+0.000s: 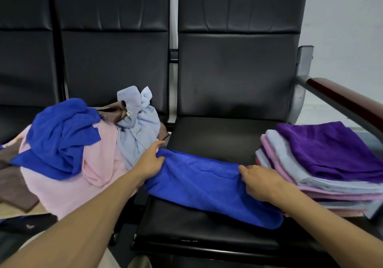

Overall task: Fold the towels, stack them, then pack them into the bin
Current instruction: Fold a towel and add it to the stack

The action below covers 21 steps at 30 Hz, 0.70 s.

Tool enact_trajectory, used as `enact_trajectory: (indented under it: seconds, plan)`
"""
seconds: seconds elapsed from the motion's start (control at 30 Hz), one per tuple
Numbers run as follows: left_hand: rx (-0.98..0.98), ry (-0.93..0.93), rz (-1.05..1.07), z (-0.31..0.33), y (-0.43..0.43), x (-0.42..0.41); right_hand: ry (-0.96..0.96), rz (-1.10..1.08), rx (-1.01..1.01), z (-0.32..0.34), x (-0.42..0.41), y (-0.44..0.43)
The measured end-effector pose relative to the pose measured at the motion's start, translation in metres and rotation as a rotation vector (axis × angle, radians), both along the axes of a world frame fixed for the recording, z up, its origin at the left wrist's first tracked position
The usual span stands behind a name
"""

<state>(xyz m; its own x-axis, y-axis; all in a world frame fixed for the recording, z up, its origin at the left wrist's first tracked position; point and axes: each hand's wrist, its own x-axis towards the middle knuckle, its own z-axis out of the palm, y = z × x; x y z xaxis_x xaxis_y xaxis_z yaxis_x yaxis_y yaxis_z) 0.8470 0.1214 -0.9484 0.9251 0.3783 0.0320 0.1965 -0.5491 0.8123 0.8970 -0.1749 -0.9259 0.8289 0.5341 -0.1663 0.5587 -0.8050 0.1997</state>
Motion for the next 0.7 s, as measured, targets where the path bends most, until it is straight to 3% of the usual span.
enact_trajectory:
  seconds: [0.1, 0.3, 0.43, 0.57, 0.7]
  plan:
    - [-0.022, 0.051, -0.014, -0.001, 0.000, -0.006, -0.021, 0.033, -0.046, -0.002, -0.003, -0.002]
    - [0.164, 0.010, -0.190, 0.010, 0.009, -0.039, 0.036, 0.027, -0.037, 0.007, -0.010, -0.008]
    - [0.097, -0.026, -0.166, 0.012, 0.019, -0.052, 0.093, -0.014, 0.044, 0.008, -0.010, -0.011]
    - [0.090, 0.078, -0.228, 0.010, 0.019, -0.047, 0.069, -0.036, 0.082, 0.005, -0.009, -0.009]
    - [0.136, 0.077, -0.276, 0.015, 0.010, -0.031, -0.006, -0.071, -0.003, 0.000, -0.010, -0.010]
